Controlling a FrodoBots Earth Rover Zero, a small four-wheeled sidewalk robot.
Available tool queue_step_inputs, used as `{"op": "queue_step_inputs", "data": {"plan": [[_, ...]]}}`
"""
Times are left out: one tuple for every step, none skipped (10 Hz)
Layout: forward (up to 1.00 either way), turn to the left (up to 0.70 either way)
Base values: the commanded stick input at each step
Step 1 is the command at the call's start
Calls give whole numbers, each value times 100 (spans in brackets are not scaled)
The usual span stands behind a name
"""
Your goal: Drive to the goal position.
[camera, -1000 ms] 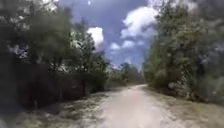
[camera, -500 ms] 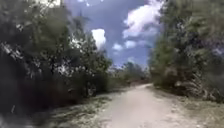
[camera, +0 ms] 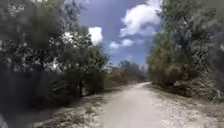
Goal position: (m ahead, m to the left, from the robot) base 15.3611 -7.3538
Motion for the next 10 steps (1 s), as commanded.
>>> {"op": "queue_step_inputs", "data": {"plan": [[100, 0], [100, 0], [100, 0], [100, 0], [100, 0], [100, 0], [100, 0], [100, 0], [100, 0], [100, 0]]}}
